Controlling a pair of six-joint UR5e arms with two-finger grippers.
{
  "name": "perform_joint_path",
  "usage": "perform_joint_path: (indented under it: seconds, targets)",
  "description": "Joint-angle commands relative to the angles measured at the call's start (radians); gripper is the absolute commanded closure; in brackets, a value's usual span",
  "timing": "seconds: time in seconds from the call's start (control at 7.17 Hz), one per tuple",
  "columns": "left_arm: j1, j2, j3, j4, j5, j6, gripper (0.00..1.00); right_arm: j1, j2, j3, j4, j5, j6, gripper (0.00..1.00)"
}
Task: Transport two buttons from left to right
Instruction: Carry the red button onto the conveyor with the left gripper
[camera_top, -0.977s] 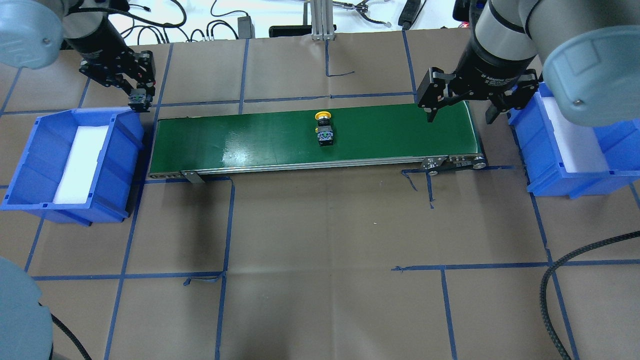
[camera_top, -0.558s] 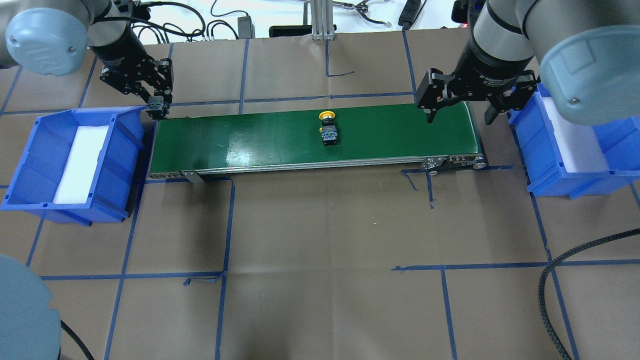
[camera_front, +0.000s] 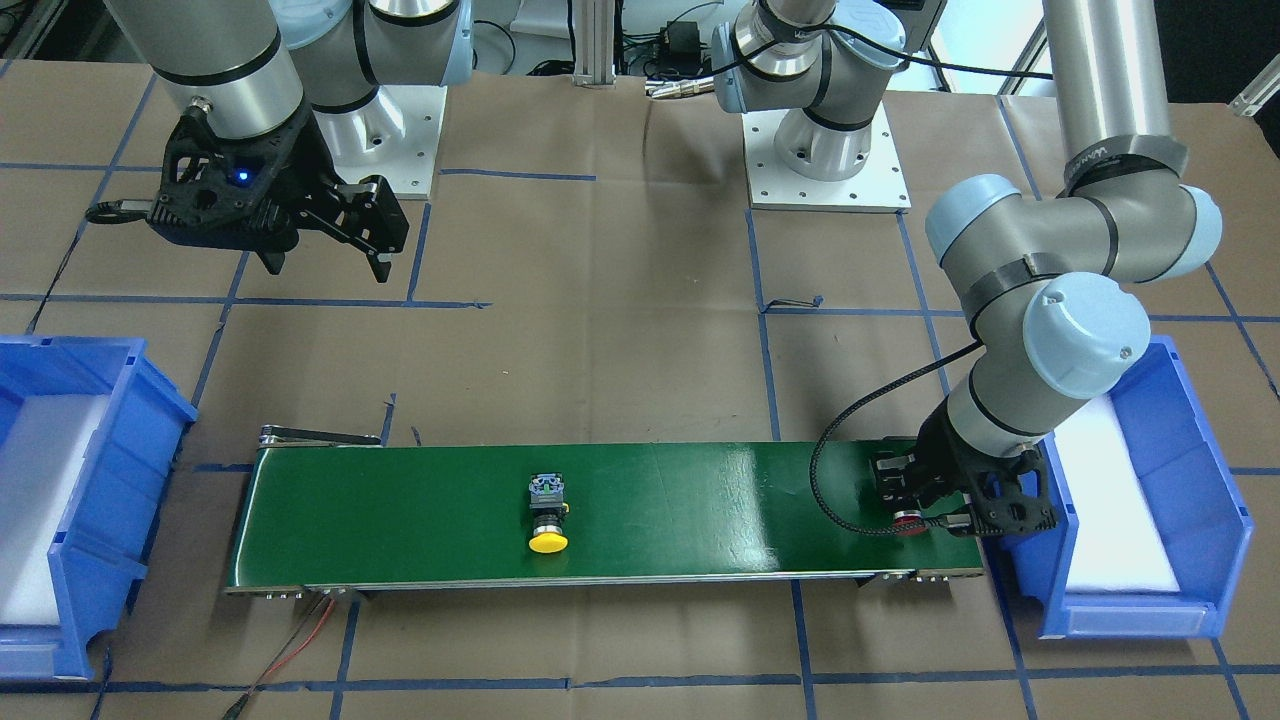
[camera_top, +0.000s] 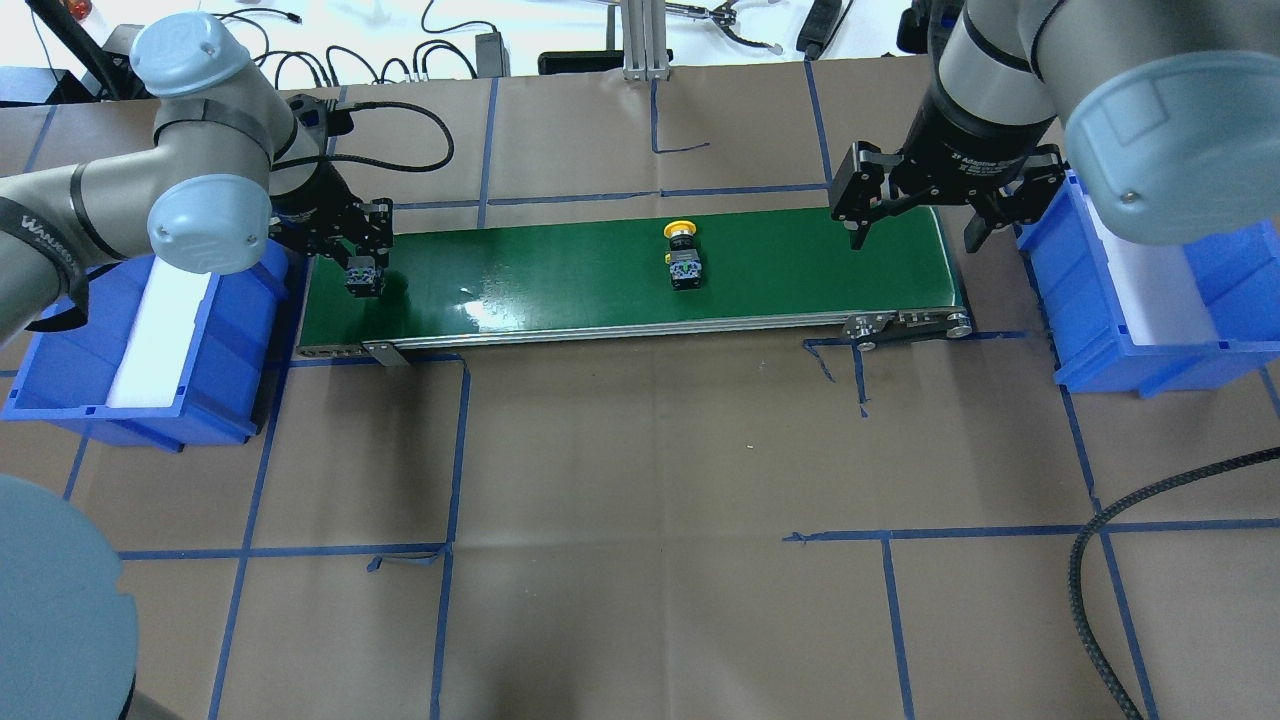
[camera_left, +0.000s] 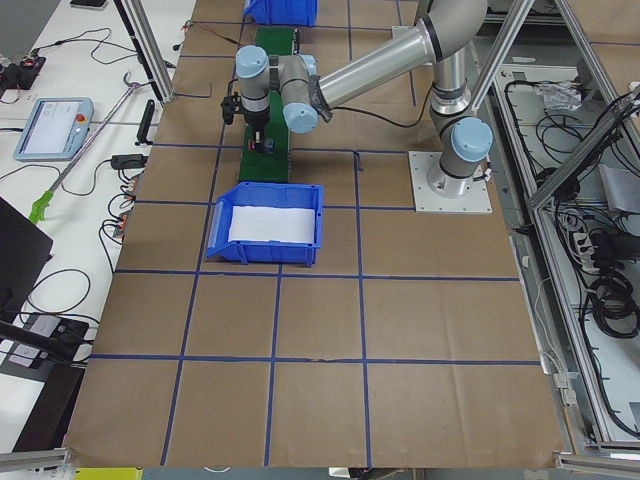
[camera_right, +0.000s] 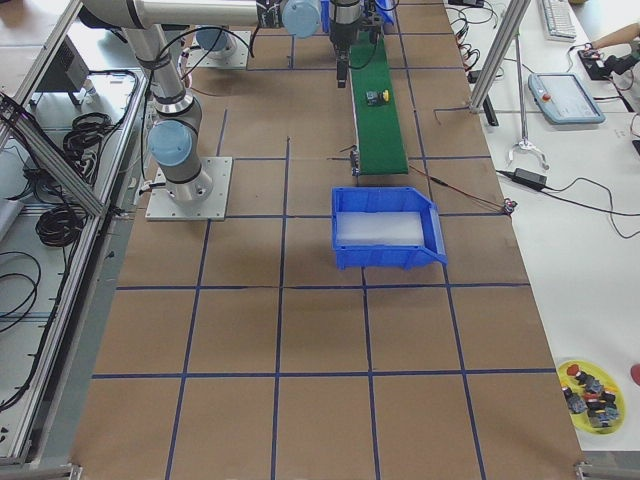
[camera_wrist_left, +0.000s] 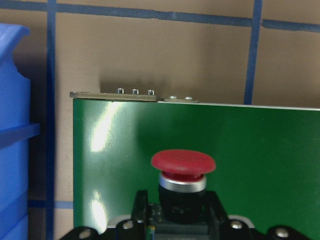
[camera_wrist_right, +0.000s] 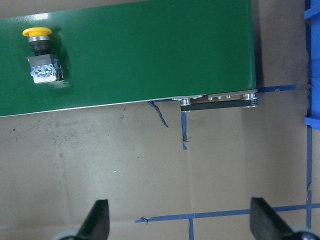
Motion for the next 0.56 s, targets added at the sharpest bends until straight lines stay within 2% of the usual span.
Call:
perform_joint_path:
  seconds: [0.0, 0.14, 0.28, 0.42]
  targets:
    - [-0.001, -0.015, -0.011, 0.021, 0.002, -0.004, 0.77, 0.0, 0.039, 0.008, -0.007, 0.003, 0.003, 0.0]
    - [-0.001, -0.018, -0.011, 0.021, 0.002, -0.007, 0.45, -0.002, 0.04, 0.017, -0.02, 0.003, 0.003, 0.0]
    - [-0.001, -0.008, -0.004, 0.026, 0.002, -0.008, 0.01, -0.002, 0.042, 0.029, -0.05, 0.003, 0.001, 0.0]
    - [0.002, -0.003, 0.021, 0.012, 0.005, -0.008, 0.01, -0.003, 0.045, 0.049, -0.128, 0.003, -0.003, 0.0]
